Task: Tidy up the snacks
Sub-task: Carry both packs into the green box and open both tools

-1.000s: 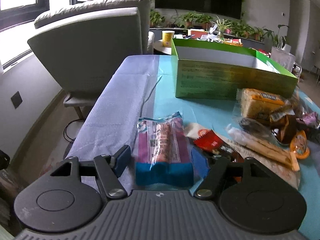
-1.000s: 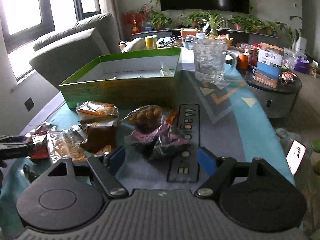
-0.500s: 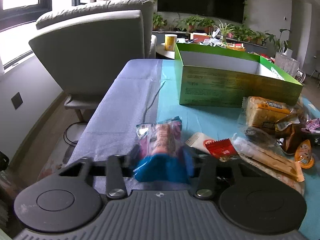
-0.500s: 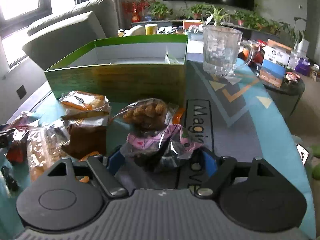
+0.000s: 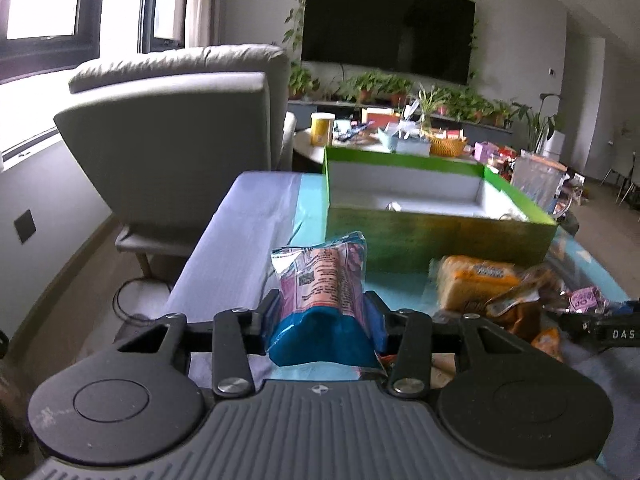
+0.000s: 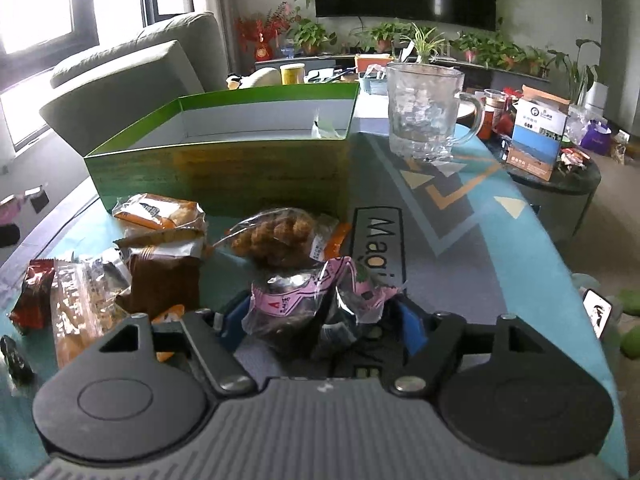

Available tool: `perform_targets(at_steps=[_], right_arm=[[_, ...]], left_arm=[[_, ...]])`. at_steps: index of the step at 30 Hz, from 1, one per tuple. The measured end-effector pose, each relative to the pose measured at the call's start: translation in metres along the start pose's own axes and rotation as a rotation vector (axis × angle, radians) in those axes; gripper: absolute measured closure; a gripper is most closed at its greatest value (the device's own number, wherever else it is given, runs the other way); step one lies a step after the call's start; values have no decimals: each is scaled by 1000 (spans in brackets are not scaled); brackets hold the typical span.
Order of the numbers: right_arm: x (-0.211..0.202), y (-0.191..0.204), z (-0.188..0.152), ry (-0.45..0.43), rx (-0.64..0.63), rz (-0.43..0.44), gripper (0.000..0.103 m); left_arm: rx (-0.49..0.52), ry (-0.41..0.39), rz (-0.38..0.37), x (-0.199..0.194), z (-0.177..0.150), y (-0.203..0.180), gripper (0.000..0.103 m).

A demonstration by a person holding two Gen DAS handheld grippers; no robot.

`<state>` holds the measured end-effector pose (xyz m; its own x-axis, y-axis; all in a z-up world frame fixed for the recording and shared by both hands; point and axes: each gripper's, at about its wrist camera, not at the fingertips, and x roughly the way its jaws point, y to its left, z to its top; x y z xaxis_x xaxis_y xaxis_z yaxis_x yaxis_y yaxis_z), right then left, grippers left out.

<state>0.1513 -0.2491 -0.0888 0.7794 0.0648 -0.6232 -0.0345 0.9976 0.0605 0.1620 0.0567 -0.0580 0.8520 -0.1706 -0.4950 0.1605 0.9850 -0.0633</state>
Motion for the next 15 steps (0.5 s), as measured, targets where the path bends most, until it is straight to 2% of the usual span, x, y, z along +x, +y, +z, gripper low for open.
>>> perform_targets(at_steps=[6,15], right_arm=[[-25,-4,6,-60,15,15,42],[-56,5,29,-220,-7,54,42]], left_arm=[[10,-32,-28,-8,7,-9,61],[45,-91,-64,-11,25,-25,60]])
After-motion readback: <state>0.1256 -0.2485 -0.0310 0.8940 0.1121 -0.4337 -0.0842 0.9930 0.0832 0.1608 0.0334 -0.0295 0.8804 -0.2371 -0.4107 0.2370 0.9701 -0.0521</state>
